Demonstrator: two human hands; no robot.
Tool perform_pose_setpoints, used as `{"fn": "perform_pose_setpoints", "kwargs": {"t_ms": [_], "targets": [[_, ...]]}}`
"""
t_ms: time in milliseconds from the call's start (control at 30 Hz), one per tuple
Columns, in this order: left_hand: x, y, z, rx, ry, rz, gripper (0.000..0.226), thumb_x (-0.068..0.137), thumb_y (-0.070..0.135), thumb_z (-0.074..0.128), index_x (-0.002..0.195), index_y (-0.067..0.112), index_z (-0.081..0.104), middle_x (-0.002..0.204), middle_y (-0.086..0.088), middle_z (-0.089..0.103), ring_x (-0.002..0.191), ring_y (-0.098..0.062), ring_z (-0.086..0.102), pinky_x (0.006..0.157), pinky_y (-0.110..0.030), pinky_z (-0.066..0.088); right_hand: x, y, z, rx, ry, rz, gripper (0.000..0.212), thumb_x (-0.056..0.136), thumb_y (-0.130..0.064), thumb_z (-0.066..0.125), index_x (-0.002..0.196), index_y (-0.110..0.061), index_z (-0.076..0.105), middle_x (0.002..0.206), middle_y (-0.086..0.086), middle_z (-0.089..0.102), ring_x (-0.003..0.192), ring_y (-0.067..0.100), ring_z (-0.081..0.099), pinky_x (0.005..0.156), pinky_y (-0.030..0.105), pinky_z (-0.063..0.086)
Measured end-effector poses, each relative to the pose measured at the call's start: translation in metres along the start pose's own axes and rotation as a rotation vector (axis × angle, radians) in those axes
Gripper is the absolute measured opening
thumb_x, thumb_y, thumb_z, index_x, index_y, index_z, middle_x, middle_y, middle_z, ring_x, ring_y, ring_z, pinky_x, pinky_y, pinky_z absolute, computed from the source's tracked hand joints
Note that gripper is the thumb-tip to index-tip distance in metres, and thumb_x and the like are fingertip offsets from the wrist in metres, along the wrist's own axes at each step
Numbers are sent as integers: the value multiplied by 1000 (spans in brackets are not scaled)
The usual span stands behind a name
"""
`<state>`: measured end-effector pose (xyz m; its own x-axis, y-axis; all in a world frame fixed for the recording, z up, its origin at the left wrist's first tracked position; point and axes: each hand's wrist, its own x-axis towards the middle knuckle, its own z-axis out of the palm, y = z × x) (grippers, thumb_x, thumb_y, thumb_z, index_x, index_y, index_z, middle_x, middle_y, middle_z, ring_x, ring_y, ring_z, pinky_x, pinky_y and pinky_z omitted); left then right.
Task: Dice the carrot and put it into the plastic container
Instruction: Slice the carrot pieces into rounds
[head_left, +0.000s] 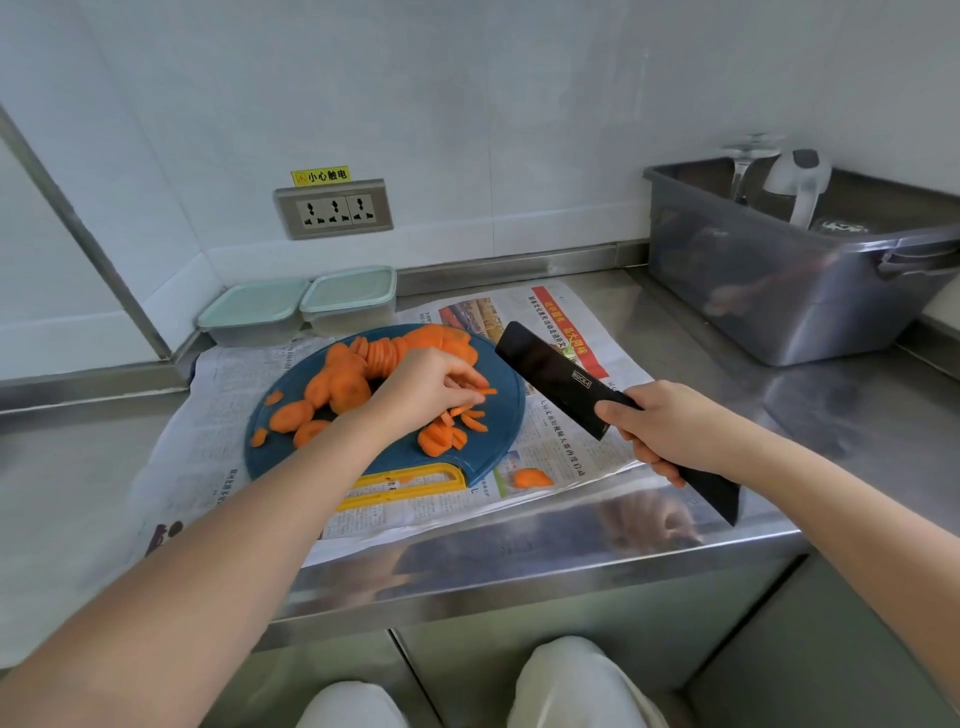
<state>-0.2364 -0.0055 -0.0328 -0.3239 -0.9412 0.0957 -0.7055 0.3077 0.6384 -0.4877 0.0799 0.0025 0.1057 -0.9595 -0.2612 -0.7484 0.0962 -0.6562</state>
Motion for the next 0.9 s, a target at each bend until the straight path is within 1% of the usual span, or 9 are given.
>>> {"fn": "perform_pose_setpoints", "kwargs": {"t_ms": [67, 200, 267, 367, 433, 533, 633, 767, 900], "targets": [[2, 0, -2, 40, -41, 21, 26, 88, 19, 67, 114, 15, 67, 99, 1, 70, 71, -4, 67, 53, -14, 51, 2, 1, 0, 5, 1, 0, 33, 100, -32, 44, 74, -14, 48, 50, 3, 46, 32, 13, 39, 43, 26, 43], [4, 1, -16, 155, -83, 21, 33, 86, 25, 69, 118, 18, 66, 107, 4, 68, 88, -6, 65, 74, -18, 53, 6, 3, 1, 0, 6, -1, 34, 100, -34, 45, 75, -11, 49, 52, 5, 48, 34, 14, 40, 43, 27, 43], [4, 0, -21, 223, -121, -7, 34, 81, 30, 74, 112, 17, 67, 99, 7, 67, 88, -4, 62, 71, -13, 48, 8, 3, 1, 2, 9, -1, 34, 100, -34, 45, 75, -11, 49, 51, 5, 48, 33, 14, 40, 42, 27, 43], [4, 1, -24, 285, -179, -64, 23, 79, 35, 75, 94, 18, 70, 81, 10, 65, 78, -5, 60, 71, -22, 48, 11, 1, 3, 6, -3, -3, 32, 100, -34, 45, 77, -12, 50, 52, 5, 48, 34, 14, 40, 41, 26, 43], [6, 2, -27, 300, -209, -81, 19, 79, 37, 75, 88, 20, 70, 81, 8, 66, 79, -7, 59, 71, -24, 47, 11, 0, 4, 6, -9, -3, 31, 100, -34, 45, 77, -13, 49, 53, 5, 48, 34, 13, 40, 41, 26, 43], [9, 4, -33, 289, -254, -87, 16, 79, 33, 75, 89, 21, 73, 86, 6, 69, 87, -10, 62, 79, -29, 50, 10, 0, 3, 8, -11, -6, 30, 100, -33, 45, 77, -15, 50, 51, 4, 47, 33, 12, 40, 41, 25, 43], [10, 3, -34, 284, -287, -79, 8, 83, 25, 72, 90, 19, 72, 76, 11, 68, 86, -12, 65, 85, -36, 53, 9, 0, 1, 15, -5, -10, 30, 100, -33, 45, 75, -16, 48, 48, 2, 46, 33, 12, 40, 43, 26, 43], [8, 4, -28, 279, -293, -31, 6, 89, 17, 65, 94, 16, 67, 77, 5, 69, 80, -12, 66, 78, -30, 53, 8, 1, 0, 12, -1, -10, 32, 100, -33, 45, 74, -16, 48, 47, 0, 46, 33, 13, 40, 46, 28, 45], [4, -1, -25, 321, -264, 13, 8, 93, 19, 59, 96, 24, 64, 83, 6, 69, 76, -6, 64, 69, -25, 51, 8, 2, 0, 19, 0, -9, 32, 100, -33, 45, 74, -15, 48, 48, 1, 47, 33, 14, 40, 43, 26, 43]]}}
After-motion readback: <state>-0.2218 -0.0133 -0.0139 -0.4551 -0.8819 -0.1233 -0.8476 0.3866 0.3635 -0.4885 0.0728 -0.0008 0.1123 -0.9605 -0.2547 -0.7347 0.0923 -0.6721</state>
